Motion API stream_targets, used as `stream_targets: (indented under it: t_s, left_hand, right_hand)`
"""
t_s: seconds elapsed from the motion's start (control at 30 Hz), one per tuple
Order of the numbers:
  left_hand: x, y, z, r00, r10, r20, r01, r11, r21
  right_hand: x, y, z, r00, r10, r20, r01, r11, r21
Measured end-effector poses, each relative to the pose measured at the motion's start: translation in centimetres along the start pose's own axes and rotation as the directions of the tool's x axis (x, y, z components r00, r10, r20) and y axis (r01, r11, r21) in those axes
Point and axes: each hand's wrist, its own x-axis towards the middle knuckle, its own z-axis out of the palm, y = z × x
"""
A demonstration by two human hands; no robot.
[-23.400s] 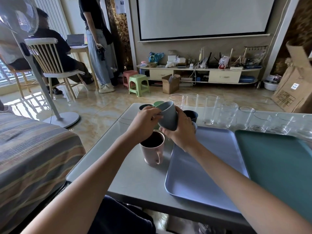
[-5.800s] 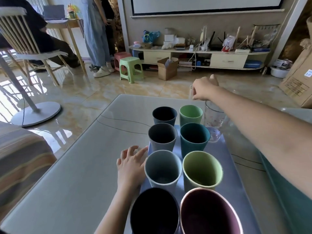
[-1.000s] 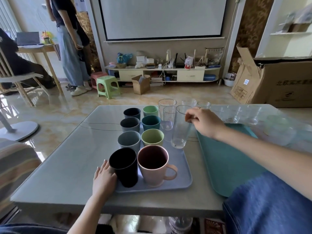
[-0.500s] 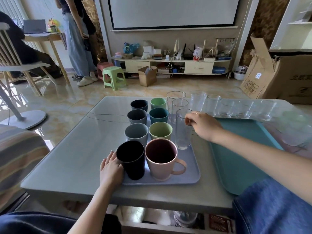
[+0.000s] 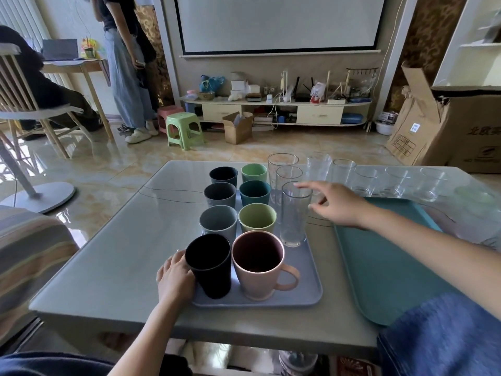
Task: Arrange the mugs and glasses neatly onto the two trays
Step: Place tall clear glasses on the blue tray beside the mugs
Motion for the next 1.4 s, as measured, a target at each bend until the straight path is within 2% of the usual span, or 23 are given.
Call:
stream_targets:
  t_s: [0.07,0.13,0.23,0.37,0.5,0.6,0.73,0.83,0.93,1.03,1.17,1.27,1.4]
  left_hand:
    - [1.3,-0.1,-0.4,1.0,0.001,0.007,-0.001,1.0,0.021]
    - [2.8,-0.4,-0.6,0.999,0.019,0.026,-0.019,1.0,0.021]
    - [5.2,-1.1,0.2,0.998,0.041,0.053,-0.045,0.997,0.07]
    - [6.4,-1.8,1.7,0.997,0.07,-0.012,-0.068,0.99,0.124]
    - [6.8,-2.1,2.1,0.997,0.07,-0.025,-0.066,0.988,0.139]
    - [6.9,-2.1,2.3,0.997,0.066,-0.037,-0.06,0.986,0.155]
    - [6.7,-2.1,2.1,0.996,0.074,-0.042,-0.067,0.987,0.145]
    - [6.5,-1.8,2.0,0.997,0.068,-0.039,-0.062,0.988,0.138]
    - [6.5,-1.7,1.8,0.997,0.073,-0.019,-0.07,0.988,0.141]
    - [6.2,-1.6,1.4,0.998,0.067,0.008,-0.067,0.986,0.153]
    - [4.6,-0.8,0.3,0.997,0.073,0.025,-0.075,0.991,0.11]
    - [2.9,0.0,-0.4,0.996,0.086,-0.004,-0.086,0.996,0.001]
    - [0.3,0.5,-1.0,0.997,0.07,0.025,-0.068,0.995,-0.074]
  right_hand:
    - [1.0,1.5,-1.0,0.99,0.001,-0.142,0.003,1.0,0.03]
    - [2.8,3.4,-2.0,0.975,0.054,-0.215,-0.059,0.998,-0.017]
    - [6.3,6.1,-2.9,0.971,0.128,-0.204,-0.163,0.973,-0.164]
    - [11.5,7.9,-2.8,0.96,0.191,-0.206,-0.254,0.904,-0.344]
    - [15.5,9.5,-1.8,0.941,0.318,-0.113,-0.335,0.84,-0.426]
    - [16.9,10.7,-0.1,0.922,0.384,-0.049,-0.375,0.857,-0.354]
    - [17.3,11.2,1.1,0.897,0.392,-0.205,-0.432,0.876,-0.216]
    - [16.7,10.6,1.3,0.86,0.445,-0.249,-0.478,0.874,-0.09]
    - [14.5,10.3,1.0,0.876,0.402,-0.265,-0.44,0.892,-0.103]
    - [10.6,9.3,-0.7,0.903,0.275,-0.329,-0.352,0.914,-0.203]
    - [4.0,7.9,-3.4,0.892,0.121,-0.436,-0.257,0.929,-0.266]
    - [-0.9,7.2,-4.5,0.908,0.124,-0.401,-0.233,0.944,-0.236]
    - [-6.8,5.1,-3.5,0.946,0.078,-0.314,-0.153,0.963,-0.221]
